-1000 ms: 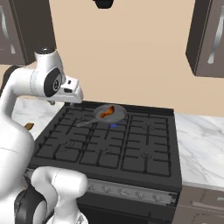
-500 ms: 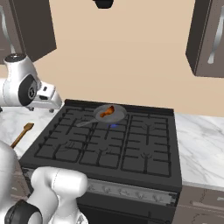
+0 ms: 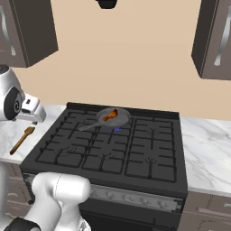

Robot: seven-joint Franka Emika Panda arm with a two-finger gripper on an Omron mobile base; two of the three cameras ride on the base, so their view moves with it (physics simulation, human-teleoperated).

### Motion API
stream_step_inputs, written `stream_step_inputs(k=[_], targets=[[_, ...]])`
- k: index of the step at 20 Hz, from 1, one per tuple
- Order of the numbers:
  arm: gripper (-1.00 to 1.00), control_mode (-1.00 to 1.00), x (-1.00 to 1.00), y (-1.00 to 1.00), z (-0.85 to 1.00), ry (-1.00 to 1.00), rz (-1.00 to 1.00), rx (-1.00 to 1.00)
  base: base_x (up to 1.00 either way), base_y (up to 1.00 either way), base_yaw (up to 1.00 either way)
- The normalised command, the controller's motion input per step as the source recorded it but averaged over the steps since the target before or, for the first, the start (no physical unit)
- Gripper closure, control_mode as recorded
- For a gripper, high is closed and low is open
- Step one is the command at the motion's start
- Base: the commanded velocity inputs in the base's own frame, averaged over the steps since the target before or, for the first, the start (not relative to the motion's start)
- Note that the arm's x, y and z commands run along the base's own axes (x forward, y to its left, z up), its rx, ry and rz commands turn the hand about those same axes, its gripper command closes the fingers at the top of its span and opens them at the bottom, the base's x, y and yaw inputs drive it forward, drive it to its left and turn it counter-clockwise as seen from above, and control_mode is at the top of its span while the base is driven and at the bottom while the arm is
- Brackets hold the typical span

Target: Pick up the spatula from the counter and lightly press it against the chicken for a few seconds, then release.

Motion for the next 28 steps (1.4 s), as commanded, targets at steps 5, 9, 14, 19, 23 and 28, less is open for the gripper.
stream_step_inputs(k=[5,9,14,19,23,28], targets=[[-1.00,-1.00,-0.36,0.31,-0.01,0.03,0.02,0.11,0.00,0.00,0.00],[-1.00,-1.00,-0.15,0.38,0.00,0.00,0.10,0.01,0.00,0.00,0.00],[-1.00,-1.00,-0.02,0.50,-0.10,0.01,0.10,0.00,0.00,0.00,0.00],[-1.00,-1.00,0.00,0.39,-0.17,0.00,0.07,0.01,0.00,0.00,0.00],[-1.00,-1.00,0.00,0.34,-0.34,0.00,0.08,0.00,0.00,0.00,0.00],[-1.00,-1.00,0.01,0.29,-0.33,0.00,0.07,-0.05,0.00,0.00,0.00]])
